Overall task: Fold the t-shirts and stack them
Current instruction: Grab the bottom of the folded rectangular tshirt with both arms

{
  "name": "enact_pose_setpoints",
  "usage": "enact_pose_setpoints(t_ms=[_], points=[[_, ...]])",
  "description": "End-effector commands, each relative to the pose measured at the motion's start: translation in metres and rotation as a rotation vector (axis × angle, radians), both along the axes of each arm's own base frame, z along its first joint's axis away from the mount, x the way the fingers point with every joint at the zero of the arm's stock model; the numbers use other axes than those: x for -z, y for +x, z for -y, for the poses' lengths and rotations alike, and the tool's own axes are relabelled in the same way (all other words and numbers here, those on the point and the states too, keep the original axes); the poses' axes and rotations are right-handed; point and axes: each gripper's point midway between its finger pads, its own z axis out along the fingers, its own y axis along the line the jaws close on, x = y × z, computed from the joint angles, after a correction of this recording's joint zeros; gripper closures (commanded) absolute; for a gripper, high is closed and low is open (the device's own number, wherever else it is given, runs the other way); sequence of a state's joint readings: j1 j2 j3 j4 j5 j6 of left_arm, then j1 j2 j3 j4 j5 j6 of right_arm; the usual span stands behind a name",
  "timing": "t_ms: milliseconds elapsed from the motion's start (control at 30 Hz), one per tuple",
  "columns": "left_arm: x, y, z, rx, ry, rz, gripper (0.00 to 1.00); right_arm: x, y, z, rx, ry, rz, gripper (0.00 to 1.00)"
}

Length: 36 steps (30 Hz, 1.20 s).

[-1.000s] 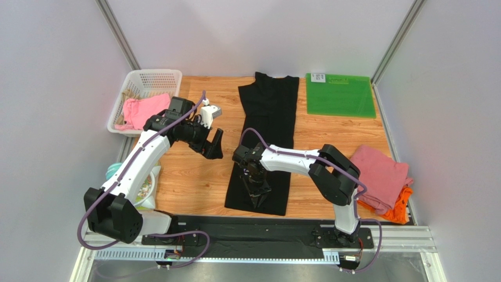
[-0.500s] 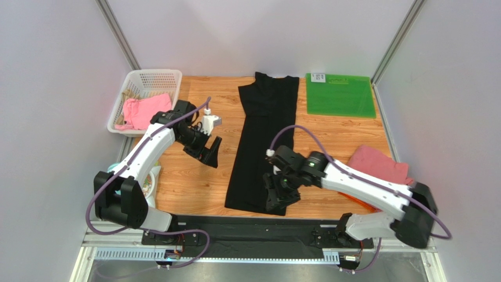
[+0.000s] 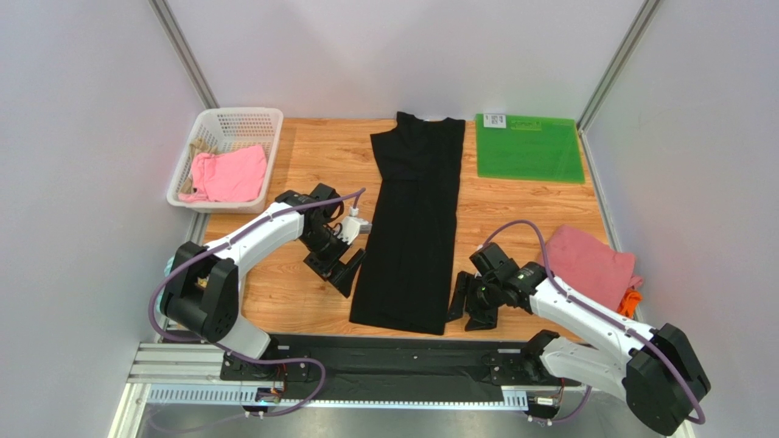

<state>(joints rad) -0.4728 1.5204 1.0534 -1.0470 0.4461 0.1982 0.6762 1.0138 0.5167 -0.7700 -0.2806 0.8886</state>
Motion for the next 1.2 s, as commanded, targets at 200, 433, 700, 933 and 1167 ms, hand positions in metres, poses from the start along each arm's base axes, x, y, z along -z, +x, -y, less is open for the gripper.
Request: enact_pose_setpoints(t_ms=[200, 433, 700, 933, 1167], points=[[0.005, -0.004, 0.02, -0.042, -0.088, -0.064, 0.0, 0.002, 0.028, -0.041, 0.022, 0.184, 0.004, 0.41], [0.022, -0.015, 0.028, -0.003, -0.051, -0.146, 0.0, 0.014, 0.022, -0.043, 0.042, 0.195, -0.046, 0.42], [0.027, -0.029, 0.046, 0.047, -0.047, -0.181, 0.0, 0.018, 0.016, -0.046, 0.061, 0.227, -0.087, 0.44], [0.035, -0.038, 0.049, 0.072, -0.005, -0.195, 0.0, 0.017, 0.012, -0.048, 0.074, 0.248, -0.121, 0.47], [0.052, -0.048, 0.047, 0.086, 0.076, -0.237, 0.0, 0.018, 0.009, -0.045, 0.071, 0.236, -0.119, 0.49]])
